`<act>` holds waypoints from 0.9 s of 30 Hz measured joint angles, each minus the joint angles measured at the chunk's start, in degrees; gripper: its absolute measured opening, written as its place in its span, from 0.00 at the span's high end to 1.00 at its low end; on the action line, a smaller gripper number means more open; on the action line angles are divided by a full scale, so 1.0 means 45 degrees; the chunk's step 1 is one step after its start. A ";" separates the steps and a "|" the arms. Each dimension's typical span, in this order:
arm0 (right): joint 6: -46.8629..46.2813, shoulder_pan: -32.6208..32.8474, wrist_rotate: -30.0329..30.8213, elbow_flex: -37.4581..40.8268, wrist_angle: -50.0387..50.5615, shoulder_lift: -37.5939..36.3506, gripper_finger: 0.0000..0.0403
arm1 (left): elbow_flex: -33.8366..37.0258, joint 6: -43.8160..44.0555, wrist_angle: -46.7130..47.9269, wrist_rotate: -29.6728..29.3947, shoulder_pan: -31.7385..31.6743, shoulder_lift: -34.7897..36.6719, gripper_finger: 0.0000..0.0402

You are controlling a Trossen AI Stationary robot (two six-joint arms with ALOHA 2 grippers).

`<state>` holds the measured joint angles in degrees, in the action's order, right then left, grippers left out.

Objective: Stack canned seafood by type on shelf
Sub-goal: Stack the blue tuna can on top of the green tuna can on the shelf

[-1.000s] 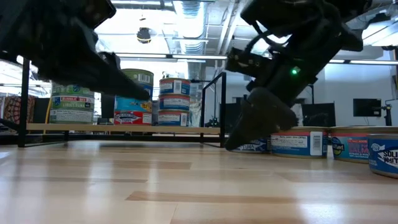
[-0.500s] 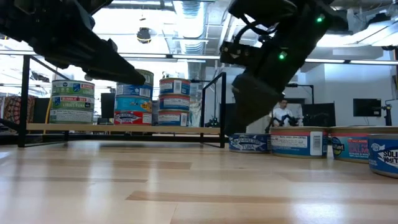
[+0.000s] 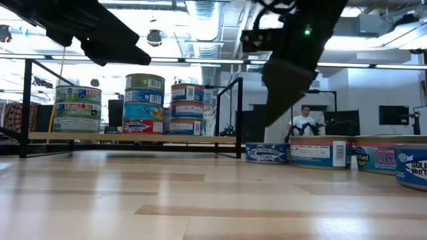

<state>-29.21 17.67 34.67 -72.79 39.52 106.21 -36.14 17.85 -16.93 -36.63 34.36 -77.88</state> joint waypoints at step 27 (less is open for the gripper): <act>0.0175 -0.0840 -0.0153 0.0800 0.0610 0.0005 0.28 | 0.0000 0.0083 -0.1191 0.0473 0.0209 -0.0216 0.38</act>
<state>-28.42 13.89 33.98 -69.19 42.27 106.24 -36.14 18.22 -22.29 -34.50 35.30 -78.85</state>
